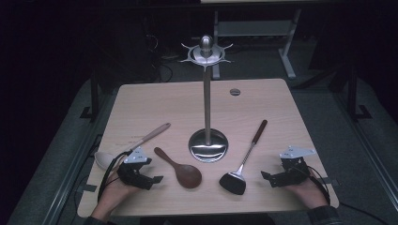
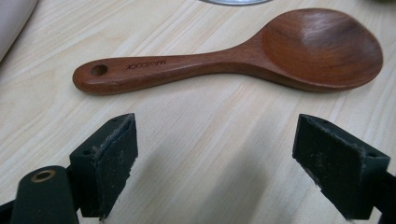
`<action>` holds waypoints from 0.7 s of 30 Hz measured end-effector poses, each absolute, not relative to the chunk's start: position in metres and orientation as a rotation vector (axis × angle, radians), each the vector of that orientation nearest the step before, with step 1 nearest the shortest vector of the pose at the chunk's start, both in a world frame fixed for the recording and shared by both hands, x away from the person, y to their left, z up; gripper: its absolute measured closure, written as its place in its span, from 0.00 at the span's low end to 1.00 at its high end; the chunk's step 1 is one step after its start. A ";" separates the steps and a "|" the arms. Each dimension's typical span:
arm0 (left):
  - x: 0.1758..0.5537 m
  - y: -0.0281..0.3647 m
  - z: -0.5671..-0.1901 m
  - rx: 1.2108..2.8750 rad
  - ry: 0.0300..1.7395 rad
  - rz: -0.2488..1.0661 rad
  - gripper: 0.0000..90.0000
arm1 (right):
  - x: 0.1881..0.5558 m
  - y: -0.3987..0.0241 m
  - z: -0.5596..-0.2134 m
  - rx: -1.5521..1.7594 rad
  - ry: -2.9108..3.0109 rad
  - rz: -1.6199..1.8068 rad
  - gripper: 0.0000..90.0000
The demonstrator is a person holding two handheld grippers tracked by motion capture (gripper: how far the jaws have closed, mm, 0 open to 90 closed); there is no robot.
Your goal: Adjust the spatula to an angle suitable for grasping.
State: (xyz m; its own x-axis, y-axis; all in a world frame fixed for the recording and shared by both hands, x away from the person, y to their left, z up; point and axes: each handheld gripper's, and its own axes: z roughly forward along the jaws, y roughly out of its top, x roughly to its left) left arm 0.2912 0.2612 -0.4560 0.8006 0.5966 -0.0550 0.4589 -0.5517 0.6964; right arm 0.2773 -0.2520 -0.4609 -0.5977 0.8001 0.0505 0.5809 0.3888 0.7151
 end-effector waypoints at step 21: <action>0.291 0.264 -0.456 2.261 0.764 0.245 0.15 | 0.299 -0.263 -0.442 1.265 2.344 1.064 0.75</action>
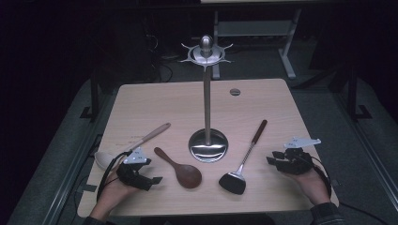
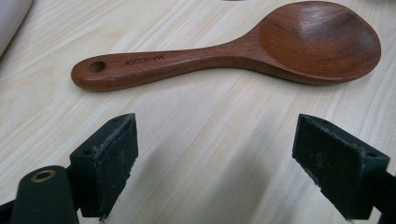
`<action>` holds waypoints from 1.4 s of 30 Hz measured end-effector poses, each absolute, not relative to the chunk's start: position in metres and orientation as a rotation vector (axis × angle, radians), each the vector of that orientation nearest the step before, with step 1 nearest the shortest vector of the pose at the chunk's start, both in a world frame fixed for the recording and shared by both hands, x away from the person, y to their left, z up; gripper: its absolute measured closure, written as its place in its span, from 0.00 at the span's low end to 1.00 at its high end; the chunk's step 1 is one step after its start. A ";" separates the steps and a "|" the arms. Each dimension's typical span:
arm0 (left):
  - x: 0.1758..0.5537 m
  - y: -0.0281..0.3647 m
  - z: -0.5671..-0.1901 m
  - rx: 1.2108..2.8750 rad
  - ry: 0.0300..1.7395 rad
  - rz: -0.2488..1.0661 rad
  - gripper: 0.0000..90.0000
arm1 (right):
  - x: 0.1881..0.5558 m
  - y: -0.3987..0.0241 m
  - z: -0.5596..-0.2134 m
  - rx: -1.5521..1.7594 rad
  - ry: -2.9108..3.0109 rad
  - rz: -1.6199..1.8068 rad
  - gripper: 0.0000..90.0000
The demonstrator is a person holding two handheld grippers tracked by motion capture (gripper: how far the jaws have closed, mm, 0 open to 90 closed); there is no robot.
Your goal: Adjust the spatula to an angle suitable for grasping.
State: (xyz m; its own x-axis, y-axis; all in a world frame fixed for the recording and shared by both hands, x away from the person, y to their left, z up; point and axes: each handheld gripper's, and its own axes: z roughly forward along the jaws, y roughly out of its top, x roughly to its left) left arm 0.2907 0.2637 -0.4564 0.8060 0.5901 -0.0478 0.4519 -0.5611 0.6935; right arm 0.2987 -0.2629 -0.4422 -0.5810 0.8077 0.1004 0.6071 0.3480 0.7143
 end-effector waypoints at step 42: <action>0.291 0.269 -0.455 2.251 0.778 0.230 0.16 | 0.414 -0.265 -0.460 1.388 2.191 0.998 1.00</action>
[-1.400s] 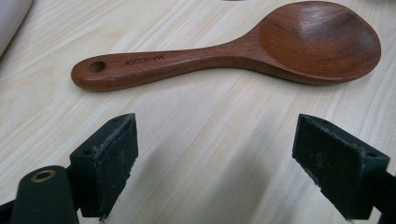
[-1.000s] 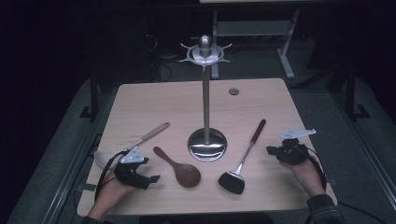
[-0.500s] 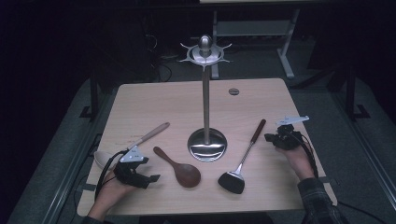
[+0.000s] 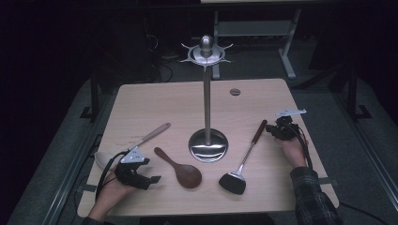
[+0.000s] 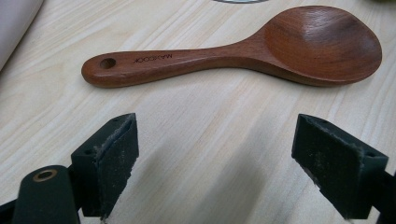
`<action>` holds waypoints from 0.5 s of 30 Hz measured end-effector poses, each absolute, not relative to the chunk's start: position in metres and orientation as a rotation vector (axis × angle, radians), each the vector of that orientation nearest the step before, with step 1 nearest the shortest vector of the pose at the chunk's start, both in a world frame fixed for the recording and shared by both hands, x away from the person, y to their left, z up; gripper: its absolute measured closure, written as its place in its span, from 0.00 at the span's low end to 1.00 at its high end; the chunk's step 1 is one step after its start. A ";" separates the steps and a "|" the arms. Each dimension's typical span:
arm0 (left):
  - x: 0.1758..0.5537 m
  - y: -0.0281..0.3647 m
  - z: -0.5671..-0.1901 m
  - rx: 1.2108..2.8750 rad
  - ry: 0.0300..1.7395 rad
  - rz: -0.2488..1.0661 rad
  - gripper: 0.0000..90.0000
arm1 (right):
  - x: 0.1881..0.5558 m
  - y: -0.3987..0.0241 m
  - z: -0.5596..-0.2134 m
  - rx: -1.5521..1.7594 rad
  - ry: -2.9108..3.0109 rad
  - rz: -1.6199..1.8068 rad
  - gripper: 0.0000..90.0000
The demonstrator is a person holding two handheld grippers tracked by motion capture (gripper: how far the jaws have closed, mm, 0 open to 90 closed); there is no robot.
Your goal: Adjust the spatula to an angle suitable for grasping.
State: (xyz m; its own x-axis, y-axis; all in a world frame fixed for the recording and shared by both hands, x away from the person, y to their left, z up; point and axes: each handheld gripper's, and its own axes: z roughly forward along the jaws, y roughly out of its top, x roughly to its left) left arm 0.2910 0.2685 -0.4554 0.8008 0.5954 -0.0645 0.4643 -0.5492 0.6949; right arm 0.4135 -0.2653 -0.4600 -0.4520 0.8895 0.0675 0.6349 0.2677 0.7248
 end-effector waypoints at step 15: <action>0.291 0.268 -0.456 2.252 0.773 0.225 0.16 | 0.421 -0.254 -0.468 1.365 2.228 1.002 1.00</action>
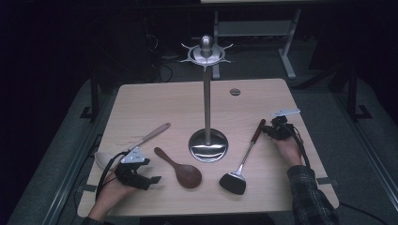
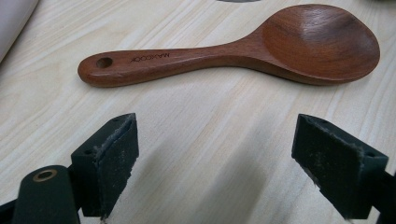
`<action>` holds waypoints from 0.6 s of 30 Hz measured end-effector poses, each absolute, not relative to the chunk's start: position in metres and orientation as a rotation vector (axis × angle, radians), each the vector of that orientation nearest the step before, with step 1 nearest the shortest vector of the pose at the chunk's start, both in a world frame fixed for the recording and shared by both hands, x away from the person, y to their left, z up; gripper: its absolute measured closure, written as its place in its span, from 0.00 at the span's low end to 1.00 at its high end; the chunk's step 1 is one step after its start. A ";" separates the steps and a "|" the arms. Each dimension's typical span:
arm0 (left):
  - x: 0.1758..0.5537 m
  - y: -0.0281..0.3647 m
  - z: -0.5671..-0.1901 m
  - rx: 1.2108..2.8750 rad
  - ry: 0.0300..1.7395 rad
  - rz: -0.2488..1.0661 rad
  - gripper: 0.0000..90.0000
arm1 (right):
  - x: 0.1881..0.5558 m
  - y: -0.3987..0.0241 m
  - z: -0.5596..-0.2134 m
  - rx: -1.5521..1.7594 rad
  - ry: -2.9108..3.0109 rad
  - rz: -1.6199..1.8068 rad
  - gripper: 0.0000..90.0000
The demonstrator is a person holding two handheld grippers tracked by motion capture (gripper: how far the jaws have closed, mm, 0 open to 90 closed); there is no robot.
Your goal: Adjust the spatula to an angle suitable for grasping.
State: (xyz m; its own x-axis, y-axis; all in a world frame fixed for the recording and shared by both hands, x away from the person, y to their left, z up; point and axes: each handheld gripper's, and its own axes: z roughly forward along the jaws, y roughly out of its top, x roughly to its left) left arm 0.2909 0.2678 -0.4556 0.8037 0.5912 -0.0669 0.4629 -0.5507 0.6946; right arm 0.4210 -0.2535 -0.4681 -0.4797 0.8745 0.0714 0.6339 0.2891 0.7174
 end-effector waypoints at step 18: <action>0.291 0.268 -0.455 2.251 0.780 0.228 0.16 | 0.425 -0.216 -0.466 1.283 2.309 1.049 1.00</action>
